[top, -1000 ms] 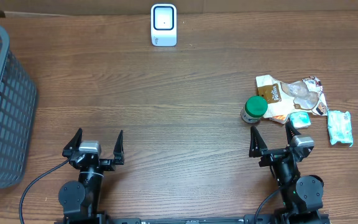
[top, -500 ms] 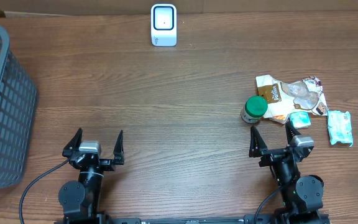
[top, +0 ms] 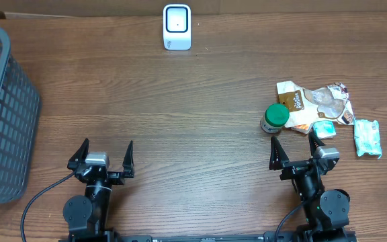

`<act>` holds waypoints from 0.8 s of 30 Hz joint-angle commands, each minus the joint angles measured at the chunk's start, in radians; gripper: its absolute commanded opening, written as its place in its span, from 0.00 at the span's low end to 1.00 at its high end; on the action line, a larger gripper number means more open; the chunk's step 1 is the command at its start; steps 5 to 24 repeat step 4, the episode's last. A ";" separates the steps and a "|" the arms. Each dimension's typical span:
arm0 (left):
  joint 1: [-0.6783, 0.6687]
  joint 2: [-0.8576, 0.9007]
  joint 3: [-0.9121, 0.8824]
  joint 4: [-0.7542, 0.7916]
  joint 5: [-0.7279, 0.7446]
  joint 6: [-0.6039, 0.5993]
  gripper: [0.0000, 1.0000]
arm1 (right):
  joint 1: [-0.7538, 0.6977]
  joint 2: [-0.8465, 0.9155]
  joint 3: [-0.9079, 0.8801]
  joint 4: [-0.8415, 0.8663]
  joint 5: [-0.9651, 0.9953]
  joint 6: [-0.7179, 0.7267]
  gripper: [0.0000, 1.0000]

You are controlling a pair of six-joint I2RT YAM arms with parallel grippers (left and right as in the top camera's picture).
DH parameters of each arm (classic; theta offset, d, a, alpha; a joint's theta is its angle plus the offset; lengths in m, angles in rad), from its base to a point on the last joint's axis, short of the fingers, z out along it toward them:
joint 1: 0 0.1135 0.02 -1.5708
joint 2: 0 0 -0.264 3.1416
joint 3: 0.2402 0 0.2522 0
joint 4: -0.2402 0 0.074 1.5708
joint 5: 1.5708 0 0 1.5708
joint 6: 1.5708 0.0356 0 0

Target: Scan the item barcode

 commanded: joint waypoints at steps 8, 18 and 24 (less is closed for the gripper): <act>-0.004 -0.011 -0.005 -0.001 -0.010 0.007 1.00 | 0.002 -0.012 -0.011 0.003 0.001 -0.004 1.00; -0.004 -0.011 -0.005 -0.001 -0.010 0.007 1.00 | 0.002 -0.012 -0.011 0.003 0.001 -0.004 1.00; -0.004 -0.011 -0.005 -0.001 -0.010 0.007 1.00 | 0.002 -0.012 -0.011 0.003 0.001 -0.004 1.00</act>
